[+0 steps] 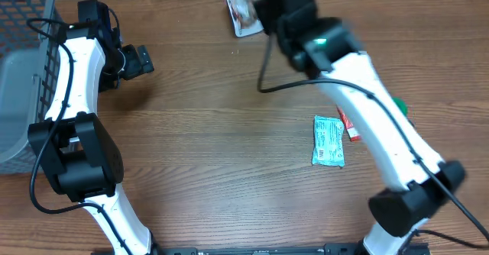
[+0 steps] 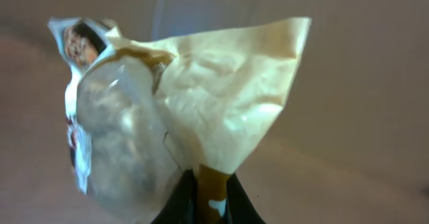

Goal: Scan the item barcode
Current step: 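Carry the brown snack bag back down onto the snack pile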

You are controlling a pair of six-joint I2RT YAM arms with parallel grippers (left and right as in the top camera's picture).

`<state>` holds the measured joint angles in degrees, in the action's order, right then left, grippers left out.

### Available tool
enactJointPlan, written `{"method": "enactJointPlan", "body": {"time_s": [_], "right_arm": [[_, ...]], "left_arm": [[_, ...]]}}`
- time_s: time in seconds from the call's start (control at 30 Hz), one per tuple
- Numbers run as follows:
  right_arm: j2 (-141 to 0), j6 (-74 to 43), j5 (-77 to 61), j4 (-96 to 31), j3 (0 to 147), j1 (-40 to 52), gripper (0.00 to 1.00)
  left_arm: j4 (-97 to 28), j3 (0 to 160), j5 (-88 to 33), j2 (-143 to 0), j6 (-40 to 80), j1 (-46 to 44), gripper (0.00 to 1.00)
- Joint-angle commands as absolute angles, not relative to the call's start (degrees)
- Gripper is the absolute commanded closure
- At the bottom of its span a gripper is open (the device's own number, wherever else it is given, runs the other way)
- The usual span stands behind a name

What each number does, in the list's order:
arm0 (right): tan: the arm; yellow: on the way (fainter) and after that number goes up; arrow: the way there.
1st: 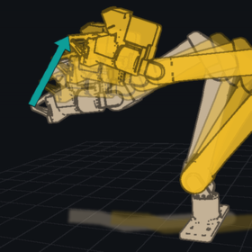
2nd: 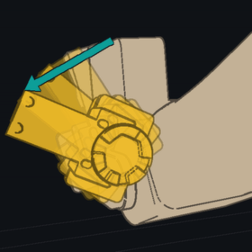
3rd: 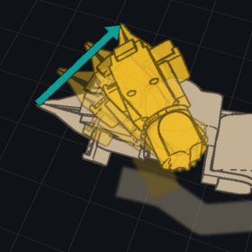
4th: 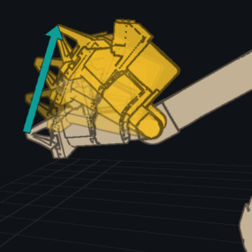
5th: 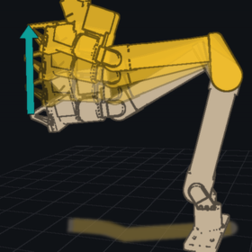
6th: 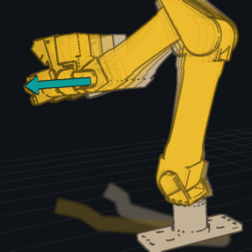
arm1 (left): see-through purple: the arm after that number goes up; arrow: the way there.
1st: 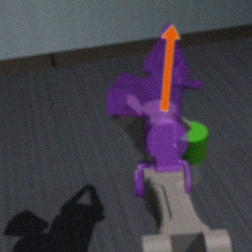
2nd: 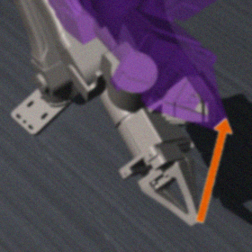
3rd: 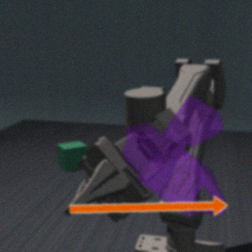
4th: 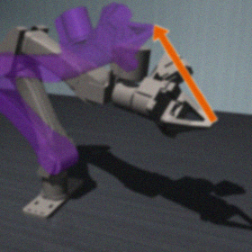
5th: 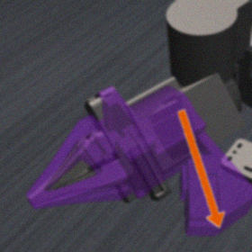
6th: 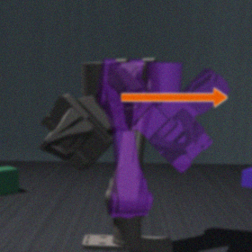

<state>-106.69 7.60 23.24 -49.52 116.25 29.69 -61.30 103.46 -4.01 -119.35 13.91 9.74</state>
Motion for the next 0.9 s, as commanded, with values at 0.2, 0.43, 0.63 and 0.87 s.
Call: {"method": "enactJointPlan", "body": {"time_s": [0.2,0.43,0.63,0.87], "right_arm": [[-110.2,2.9,1.6,-77.5,115.7,22.1,0.96],[-111.3,4.6,1.6,-87.1,109.6,17.0,0.96],[-111.3,4.6,2.4,-81.6,100.0,13.7,0.91],[-111.3,4.7,4.6,-74.0,94.1,10.7,0.42]], "left_arm": [[-61.2,104.6,-3.9,-117.0,13.3,9.6,0.00],[-61.2,104.6,-3.9,-117.0,13.3,9.6,0.00],[-61.2,104.6,-3.9,-117.0,13.3,9.6,0.00],[-61.2,104.6,-3.9,-117.0,13.3,9.6,0.00]]}}
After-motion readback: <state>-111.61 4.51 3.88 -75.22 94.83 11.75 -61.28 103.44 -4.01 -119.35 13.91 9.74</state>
